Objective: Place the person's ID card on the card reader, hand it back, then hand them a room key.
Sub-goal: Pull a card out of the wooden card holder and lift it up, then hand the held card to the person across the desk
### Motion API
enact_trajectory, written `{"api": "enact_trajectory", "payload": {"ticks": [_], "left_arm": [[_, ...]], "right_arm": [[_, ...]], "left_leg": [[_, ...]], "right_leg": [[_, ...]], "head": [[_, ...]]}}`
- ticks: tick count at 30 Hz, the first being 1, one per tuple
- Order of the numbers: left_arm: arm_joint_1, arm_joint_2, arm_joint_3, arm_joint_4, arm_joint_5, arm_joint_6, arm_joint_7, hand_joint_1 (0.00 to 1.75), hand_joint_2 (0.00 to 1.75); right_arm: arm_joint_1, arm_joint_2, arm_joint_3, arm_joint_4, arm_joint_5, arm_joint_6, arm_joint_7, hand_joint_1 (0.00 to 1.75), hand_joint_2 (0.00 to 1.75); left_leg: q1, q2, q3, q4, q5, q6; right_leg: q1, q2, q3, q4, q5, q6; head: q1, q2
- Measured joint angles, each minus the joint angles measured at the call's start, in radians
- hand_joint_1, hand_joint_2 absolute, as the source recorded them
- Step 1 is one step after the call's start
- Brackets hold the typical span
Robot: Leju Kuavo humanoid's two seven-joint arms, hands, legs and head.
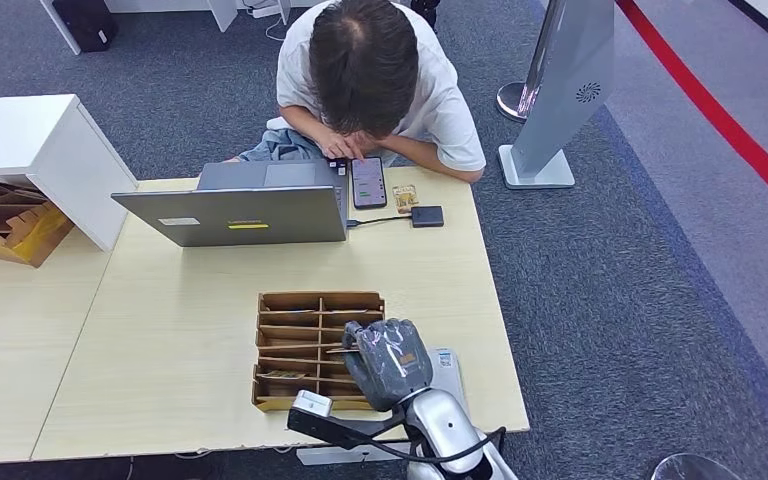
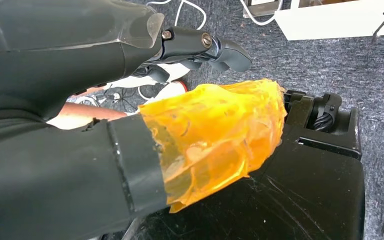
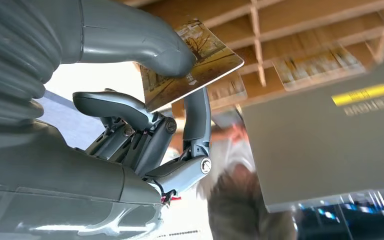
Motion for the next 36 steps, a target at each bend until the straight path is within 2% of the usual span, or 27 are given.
{"api": "enact_trajectory", "payload": {"ticks": [9, 17, 22, 27, 36], "left_arm": [[0.0, 0.001, 0.0, 0.0, 0.015, 0.009, 0.0, 0.0, 0.0], [0.001, 0.001, 0.0, 0.0, 0.032, 0.018, 0.0, 0.0, 0.0], [0.001, 0.002, 0.0, 0.0, 0.034, 0.018, -0.002, 0.0, 0.0], [0.001, 0.002, 0.0, 0.0, 0.021, 0.017, -0.013, 0.0, 0.0], [0.0, 0.002, 0.0, 0.0, 0.002, 0.013, -0.016, 0.0, 0.0]], "right_arm": [[0.032, -0.011, 0.014, -0.176, -0.02, -0.017, -0.023, 1.75, 1.75], [0.062, -0.018, 0.016, -0.382, -0.039, 0.017, -0.056, 1.75, 1.75], [0.085, -0.023, 0.016, -0.493, -0.038, 0.007, -0.081, 1.75, 1.75], [0.091, -0.027, 0.016, -0.547, -0.031, -0.018, -0.096, 1.75, 1.75], [0.083, -0.028, 0.019, -0.549, -0.012, -0.037, -0.091, 1.75, 1.75]], "left_leg": [[0.0, 0.0, 0.0, 0.0, 0.0, 0.0], [0.0, 0.0, 0.0, 0.0, 0.0, 0.0], [0.0, 0.0, -0.001, 0.0, 0.0, 0.0], [0.0, 0.0, -0.001, 0.0, 0.0, 0.0], [0.0, 0.0, -0.001, 0.0, 0.0, 0.0]], "right_leg": [[0.0, 0.0, 0.0, 0.0, 0.0, 0.0], [0.0, 0.0, 0.0, 0.0, 0.0, 0.0], [0.0, 0.0, -0.001, 0.0, 0.0, 0.0], [0.0, 0.0, -0.001, 0.0, 0.0, 0.0], [0.0, 0.0, -0.001, 0.0, 0.0, 0.0]], "head": [[0.0, 0.0], [0.0, 0.0], [0.0, 0.0], [0.0, 0.0], [0.0, 0.0]]}}
